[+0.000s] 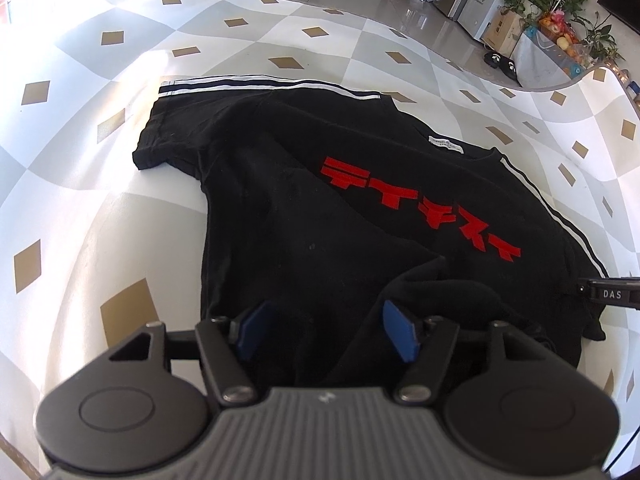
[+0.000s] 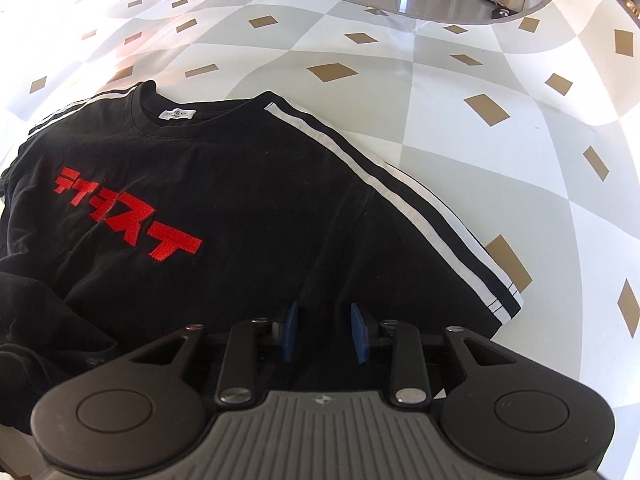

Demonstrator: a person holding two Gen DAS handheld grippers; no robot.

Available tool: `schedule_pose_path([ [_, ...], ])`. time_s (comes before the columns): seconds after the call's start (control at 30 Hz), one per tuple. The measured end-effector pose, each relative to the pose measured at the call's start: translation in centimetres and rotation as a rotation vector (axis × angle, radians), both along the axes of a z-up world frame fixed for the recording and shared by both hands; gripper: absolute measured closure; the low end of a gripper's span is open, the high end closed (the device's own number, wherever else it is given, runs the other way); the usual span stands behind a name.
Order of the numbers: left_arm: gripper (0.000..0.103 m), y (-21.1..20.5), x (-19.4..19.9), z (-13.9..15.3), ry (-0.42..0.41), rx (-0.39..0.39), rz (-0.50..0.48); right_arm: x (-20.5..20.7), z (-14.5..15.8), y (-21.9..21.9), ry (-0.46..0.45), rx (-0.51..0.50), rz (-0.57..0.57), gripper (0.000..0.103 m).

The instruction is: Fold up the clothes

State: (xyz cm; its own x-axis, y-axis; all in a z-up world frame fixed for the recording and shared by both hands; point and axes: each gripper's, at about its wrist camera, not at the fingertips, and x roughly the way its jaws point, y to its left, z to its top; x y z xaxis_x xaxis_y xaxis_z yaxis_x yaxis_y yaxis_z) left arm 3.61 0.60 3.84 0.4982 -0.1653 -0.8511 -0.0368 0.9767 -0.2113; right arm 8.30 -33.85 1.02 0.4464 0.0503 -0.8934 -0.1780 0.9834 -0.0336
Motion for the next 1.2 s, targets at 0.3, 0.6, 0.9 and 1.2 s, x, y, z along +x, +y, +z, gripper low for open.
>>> schedule_pose_path([
  [0.3,0.033,-0.4,1.1,-0.7,-0.005,0.022,0.005,0.4,-0.1,0.3,-0.035,-0.012,-0.057,0.089],
  [0.6,0.026,-1.0,2.7,-2.0,-0.017,0.061,-0.016,1.5,0.1,-0.7,-0.055,-0.011,-0.158,0.088],
  [0.9,0.018,-1.3,4.0,-2.7,-0.057,0.119,-0.041,2.2,0.3,-1.2,-0.074,-0.011,-0.242,0.079],
  [1.2,0.01,-0.3,4.9,-3.0,-0.07,0.123,-0.035,2.9,0.4,-0.9,-0.076,-0.028,-0.238,0.072],
])
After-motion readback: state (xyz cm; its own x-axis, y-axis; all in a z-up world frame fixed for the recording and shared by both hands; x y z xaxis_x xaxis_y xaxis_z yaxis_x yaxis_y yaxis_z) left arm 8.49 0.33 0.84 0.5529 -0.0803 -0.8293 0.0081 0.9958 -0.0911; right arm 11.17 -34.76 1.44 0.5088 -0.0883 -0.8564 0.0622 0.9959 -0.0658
